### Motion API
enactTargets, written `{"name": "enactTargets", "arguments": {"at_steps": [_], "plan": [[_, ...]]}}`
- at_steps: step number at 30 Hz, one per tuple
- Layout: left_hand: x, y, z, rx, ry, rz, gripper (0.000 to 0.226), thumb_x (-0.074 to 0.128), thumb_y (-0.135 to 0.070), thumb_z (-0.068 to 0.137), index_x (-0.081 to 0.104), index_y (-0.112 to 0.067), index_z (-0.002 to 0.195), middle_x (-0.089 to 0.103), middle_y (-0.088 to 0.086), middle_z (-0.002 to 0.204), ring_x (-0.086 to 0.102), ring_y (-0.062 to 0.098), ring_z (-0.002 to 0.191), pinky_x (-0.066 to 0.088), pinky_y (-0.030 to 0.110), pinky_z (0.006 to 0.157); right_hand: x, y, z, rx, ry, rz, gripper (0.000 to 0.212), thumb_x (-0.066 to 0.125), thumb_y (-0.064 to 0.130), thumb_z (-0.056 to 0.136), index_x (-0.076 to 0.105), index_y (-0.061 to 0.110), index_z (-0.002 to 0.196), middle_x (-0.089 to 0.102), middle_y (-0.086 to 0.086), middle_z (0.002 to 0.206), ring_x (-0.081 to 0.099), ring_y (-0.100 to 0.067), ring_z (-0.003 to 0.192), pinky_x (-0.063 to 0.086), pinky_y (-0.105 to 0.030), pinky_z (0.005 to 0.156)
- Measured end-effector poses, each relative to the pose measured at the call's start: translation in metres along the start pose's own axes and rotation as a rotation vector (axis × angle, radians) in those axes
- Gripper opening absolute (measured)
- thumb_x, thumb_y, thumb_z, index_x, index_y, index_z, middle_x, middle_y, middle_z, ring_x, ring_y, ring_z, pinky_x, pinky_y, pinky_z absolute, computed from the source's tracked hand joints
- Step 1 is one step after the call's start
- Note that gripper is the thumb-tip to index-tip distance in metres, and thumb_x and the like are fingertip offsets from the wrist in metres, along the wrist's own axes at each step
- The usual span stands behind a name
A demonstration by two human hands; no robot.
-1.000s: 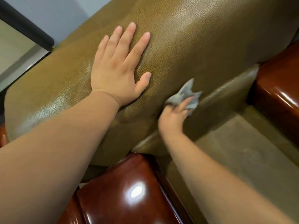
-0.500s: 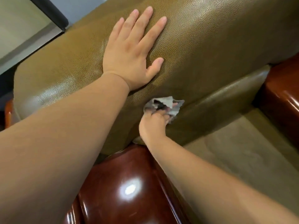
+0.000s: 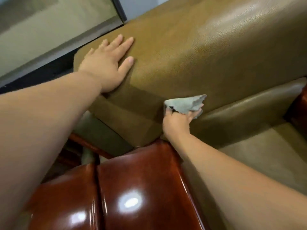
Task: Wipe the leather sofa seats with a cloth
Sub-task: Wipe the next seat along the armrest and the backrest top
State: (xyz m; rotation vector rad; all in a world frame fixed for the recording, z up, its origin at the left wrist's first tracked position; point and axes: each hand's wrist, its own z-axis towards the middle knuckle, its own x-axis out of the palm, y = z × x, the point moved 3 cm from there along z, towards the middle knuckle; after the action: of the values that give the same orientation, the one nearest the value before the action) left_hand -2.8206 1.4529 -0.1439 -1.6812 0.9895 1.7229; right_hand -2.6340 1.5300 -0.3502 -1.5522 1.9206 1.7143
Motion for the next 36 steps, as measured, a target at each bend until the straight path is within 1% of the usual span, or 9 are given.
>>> {"name": "enactTargets", "arguments": {"at_steps": [5,7,10,14,19,25,28,31,36], "plan": [[0.02,0.006,-0.014,-0.013,-0.173,-0.004,0.064,0.014,-0.064,0.105,0.012,-0.045,0.166,0.018,-0.004,0.175,0.018,0.03,0.16,0.017,0.058,0.128,0.008,0.041,0.018,0.197,-0.201,0.112,0.068,0.002,0.034,0.105,0.009,-0.002,0.163,0.001,-0.044,0.162,0.0,-0.053,0.154,-0.023,-0.066,0.117],[0.027,0.01,-0.013,0.011,-0.249,-0.012,0.064,0.015,-0.063,0.105,0.017,-0.043,0.166,0.023,-0.003,0.174,0.022,0.031,0.159,0.019,0.056,0.128,0.044,0.076,-0.022,0.088,-0.258,0.19,0.079,0.0,0.044,0.099,0.0,-0.003,0.162,-0.004,-0.052,0.155,-0.015,-0.056,0.152,-0.028,-0.06,0.117],[0.034,0.017,-0.01,0.024,-0.319,-0.026,0.065,0.016,-0.063,0.104,0.023,-0.041,0.165,0.027,-0.002,0.172,0.026,0.031,0.158,0.022,0.054,0.127,0.086,0.1,-0.096,-0.205,-0.189,0.167,0.099,0.027,0.059,0.099,-0.042,0.006,0.147,-0.044,-0.037,0.15,-0.043,-0.047,0.143,-0.008,-0.052,0.126],[0.035,0.018,-0.008,0.074,-0.365,-0.049,0.066,0.017,-0.064,0.104,0.026,-0.04,0.165,0.031,-0.002,0.171,0.029,0.032,0.156,0.023,0.052,0.126,0.073,0.067,-0.076,-0.393,-0.353,0.043,0.095,0.028,0.065,0.101,-0.02,0.009,0.16,-0.019,-0.037,0.163,-0.02,-0.051,0.153,0.019,-0.06,0.125],[0.042,0.024,-0.002,0.084,-0.441,-0.041,0.067,0.016,-0.067,0.104,0.028,-0.04,0.164,0.034,-0.003,0.169,0.031,0.03,0.156,0.024,0.049,0.127,0.038,0.027,0.001,0.037,-0.483,0.388,0.094,0.011,0.058,0.096,0.004,-0.01,0.16,-0.011,-0.041,0.163,-0.021,-0.048,0.153,-0.016,-0.041,0.126],[0.046,0.027,0.003,0.12,-0.517,-0.007,0.066,0.016,-0.066,0.104,0.037,-0.038,0.16,0.045,-0.008,0.162,0.042,0.026,0.149,0.03,0.045,0.123,0.183,0.062,-0.096,0.013,-0.109,0.236,0.073,0.014,0.03,0.103,0.023,-0.028,0.146,0.011,-0.055,0.152,-0.008,-0.071,0.143,-0.014,-0.07,0.12],[0.045,0.024,0.003,0.147,-0.53,0.005,0.065,0.017,-0.066,0.105,0.041,-0.036,0.158,0.049,-0.008,0.158,0.045,0.025,0.146,0.033,0.045,0.12,0.2,0.07,-0.11,0.196,0.08,0.264,0.09,-0.011,0.045,0.092,0.012,-0.013,0.157,-0.002,-0.05,0.157,-0.024,-0.065,0.144,-0.019,-0.07,0.117],[0.043,0.022,0.0,0.158,-0.549,0.014,0.062,0.021,-0.062,0.105,0.048,-0.032,0.152,0.056,-0.004,0.15,0.05,0.026,0.138,0.037,0.045,0.114,0.146,0.062,-0.084,0.324,-0.063,0.661,0.089,0.024,0.054,0.099,-0.026,0.01,0.159,-0.019,-0.036,0.164,-0.025,-0.043,0.154,-0.013,-0.052,0.126],[0.043,0.023,0.002,0.144,-0.56,0.013,0.062,0.021,-0.063,0.105,0.047,-0.034,0.153,0.055,-0.006,0.151,0.05,0.026,0.138,0.038,0.046,0.113,0.126,0.06,-0.063,0.505,-0.226,0.79,0.076,0.026,0.05,0.109,-0.022,0.024,0.161,-0.01,-0.03,0.168,-0.013,-0.038,0.158,-0.007,-0.04,0.126]]}}
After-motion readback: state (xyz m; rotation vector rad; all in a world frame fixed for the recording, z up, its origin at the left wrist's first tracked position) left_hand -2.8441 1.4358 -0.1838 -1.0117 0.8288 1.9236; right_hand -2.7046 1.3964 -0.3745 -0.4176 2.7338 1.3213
